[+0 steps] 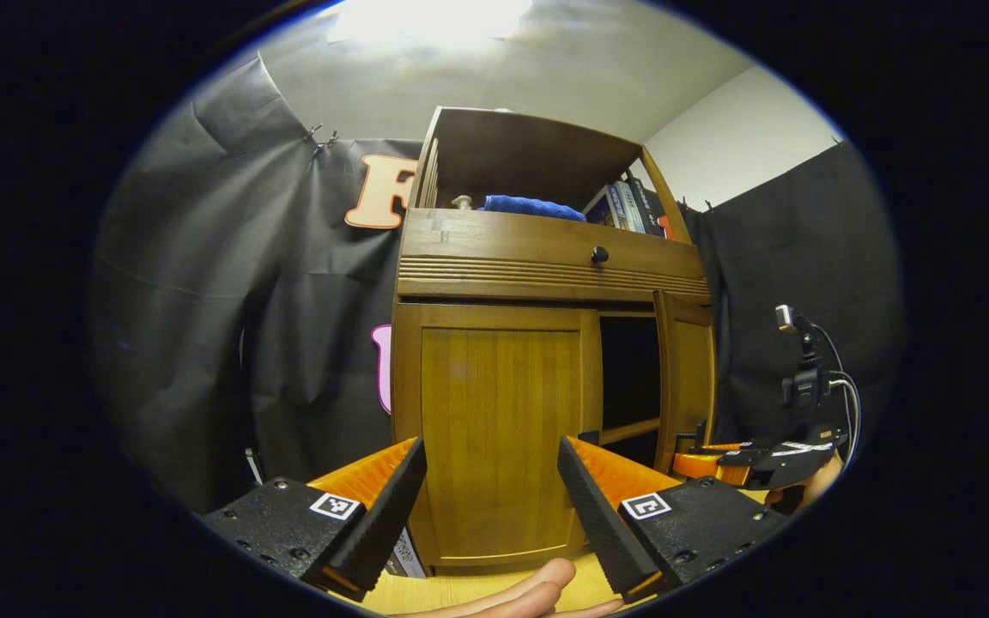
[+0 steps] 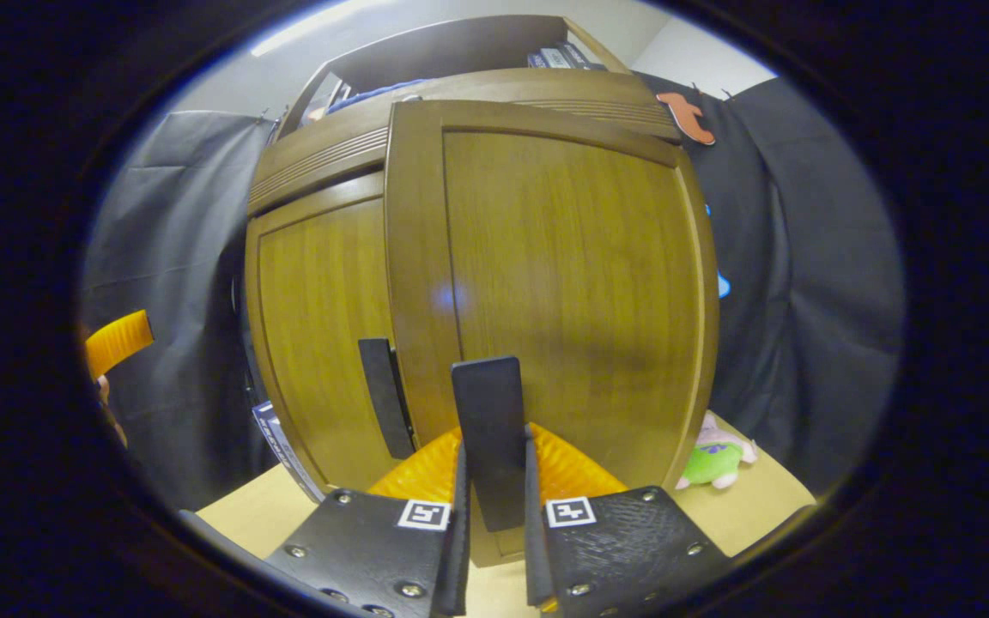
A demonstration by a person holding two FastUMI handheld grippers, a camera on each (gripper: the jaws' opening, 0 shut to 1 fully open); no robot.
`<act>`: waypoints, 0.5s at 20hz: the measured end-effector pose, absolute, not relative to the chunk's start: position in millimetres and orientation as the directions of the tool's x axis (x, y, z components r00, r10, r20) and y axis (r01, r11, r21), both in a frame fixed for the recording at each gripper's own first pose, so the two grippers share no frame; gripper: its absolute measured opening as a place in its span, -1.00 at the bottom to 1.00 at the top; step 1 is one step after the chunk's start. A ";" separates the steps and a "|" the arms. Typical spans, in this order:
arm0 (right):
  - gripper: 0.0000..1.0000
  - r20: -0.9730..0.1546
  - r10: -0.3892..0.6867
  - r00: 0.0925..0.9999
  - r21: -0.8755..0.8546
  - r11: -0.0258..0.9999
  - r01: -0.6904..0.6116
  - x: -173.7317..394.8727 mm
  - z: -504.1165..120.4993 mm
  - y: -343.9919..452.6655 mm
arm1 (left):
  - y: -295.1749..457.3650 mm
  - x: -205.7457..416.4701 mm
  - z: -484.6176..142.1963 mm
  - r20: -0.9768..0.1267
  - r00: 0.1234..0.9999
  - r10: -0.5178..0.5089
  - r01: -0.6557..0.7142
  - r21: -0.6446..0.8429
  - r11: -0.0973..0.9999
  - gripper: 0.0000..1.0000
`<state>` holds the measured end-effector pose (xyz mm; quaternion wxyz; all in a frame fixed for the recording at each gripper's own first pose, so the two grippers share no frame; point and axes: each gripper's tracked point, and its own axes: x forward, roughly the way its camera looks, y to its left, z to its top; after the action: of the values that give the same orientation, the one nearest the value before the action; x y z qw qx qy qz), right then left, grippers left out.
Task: Open the right door of the double-door shoe cabinet with the right hand, and open the left door with the left hand.
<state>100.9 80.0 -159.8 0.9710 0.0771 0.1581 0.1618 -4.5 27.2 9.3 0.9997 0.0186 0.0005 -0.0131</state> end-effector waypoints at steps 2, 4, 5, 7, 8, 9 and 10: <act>-0.47 -0.287 0.339 0.896 0.205 0.935 -0.288 94.7 -159.4 72.4 | 27.9 -4.8 8.6 -0.004 1.000 -0.021 0.021 0.035 0.999 0.90; -0.48 -0.294 0.332 0.896 0.189 0.939 -0.286 87.3 -157.9 64.2 | 27.8 -3.9 7.1 -0.007 1.000 -0.019 0.019 0.039 0.999 0.89; -0.47 -0.297 0.329 0.896 0.180 0.941 -0.286 84.7 -156.5 59.5 | 28.4 -3.9 5.6 -0.010 1.000 -0.016 0.017 0.041 0.999 0.90; -0.48 -0.298 0.328 0.896 0.181 0.941 -0.284 79.1 -155.5 52.7 | 29.5 -3.5 4.7 -0.013 1.000 -0.010 0.011 0.041 0.999 0.90; -0.48 -0.296 0.328 0.897 0.187 0.941 -0.282 77.5 -154.7 49.7 | 30.2 -3.1 5.0 -0.012 1.000 -0.006 0.006 0.041 0.999 0.83; -0.48 -0.291 0.326 0.900 0.191 0.941 -0.279 75.8 -154.0 46.7 | 29.9 -2.9 4.7 -0.013 1.000 -0.005 0.006 0.042 0.999 0.83; -0.48 -0.285 0.323 0.902 0.192 0.942 -0.277 73.0 -154.1 43.1 | 29.2 -3.2 4.6 -0.015 1.000 -0.007 0.008 0.043 0.999 0.83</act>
<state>73.0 43.1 -154.1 0.9725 0.0738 0.1582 0.1542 -3.2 29.2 4.6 0.9997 0.0215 0.0073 -0.0037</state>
